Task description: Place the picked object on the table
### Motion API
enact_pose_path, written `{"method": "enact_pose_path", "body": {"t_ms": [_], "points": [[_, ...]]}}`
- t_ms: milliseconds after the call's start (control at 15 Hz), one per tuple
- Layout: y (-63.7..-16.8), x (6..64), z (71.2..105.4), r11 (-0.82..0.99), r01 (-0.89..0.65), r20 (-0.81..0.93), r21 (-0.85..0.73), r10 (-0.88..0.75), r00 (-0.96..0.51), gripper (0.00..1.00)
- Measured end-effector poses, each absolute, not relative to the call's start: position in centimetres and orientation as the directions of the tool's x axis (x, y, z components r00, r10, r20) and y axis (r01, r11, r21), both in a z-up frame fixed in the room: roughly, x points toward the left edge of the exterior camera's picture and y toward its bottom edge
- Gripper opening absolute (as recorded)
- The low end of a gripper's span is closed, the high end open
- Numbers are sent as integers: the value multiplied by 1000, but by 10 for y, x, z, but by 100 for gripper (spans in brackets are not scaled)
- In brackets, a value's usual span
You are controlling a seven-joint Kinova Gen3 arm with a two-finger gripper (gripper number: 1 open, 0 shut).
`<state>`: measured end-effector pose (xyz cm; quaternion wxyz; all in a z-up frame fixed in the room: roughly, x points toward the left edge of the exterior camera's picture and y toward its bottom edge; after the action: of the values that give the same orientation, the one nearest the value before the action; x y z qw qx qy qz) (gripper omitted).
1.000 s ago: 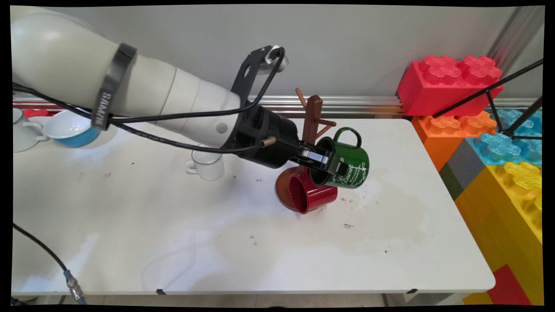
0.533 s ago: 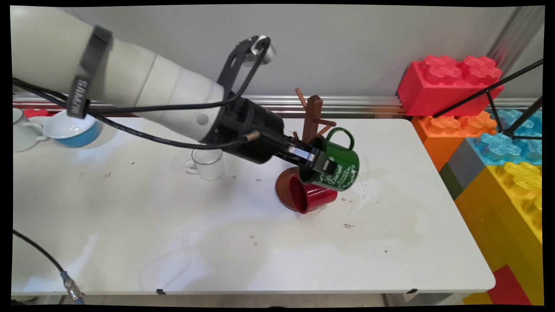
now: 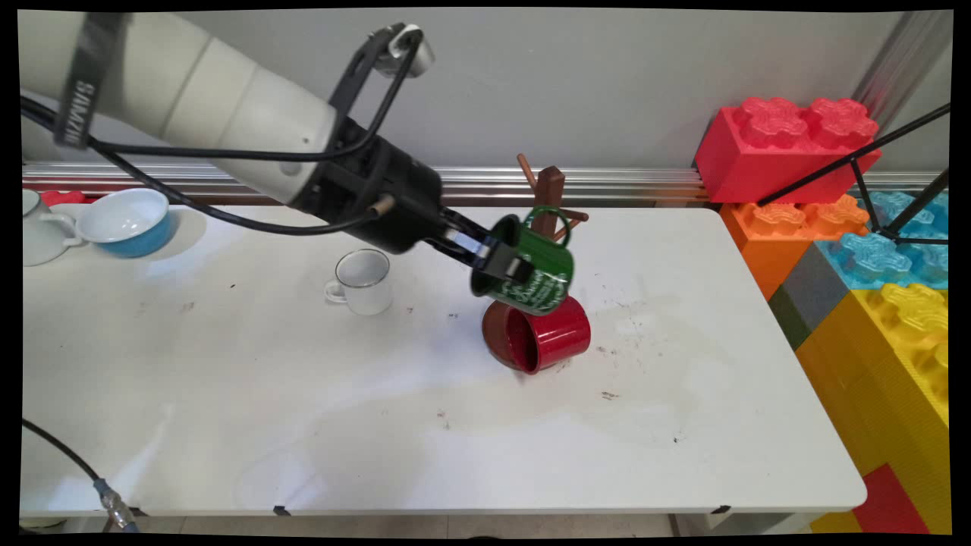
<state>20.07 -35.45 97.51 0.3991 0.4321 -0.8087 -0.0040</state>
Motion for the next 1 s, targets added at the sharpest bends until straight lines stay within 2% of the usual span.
{"method": "enact_pose_path", "body": {"t_ms": [533, 1000], "points": [[-354, 239, 991, 666, -718, 563, 205, -680, -470, 0], [-361, 251, 985, 699, -709, 476, 92, -657, -585, 0]]}}
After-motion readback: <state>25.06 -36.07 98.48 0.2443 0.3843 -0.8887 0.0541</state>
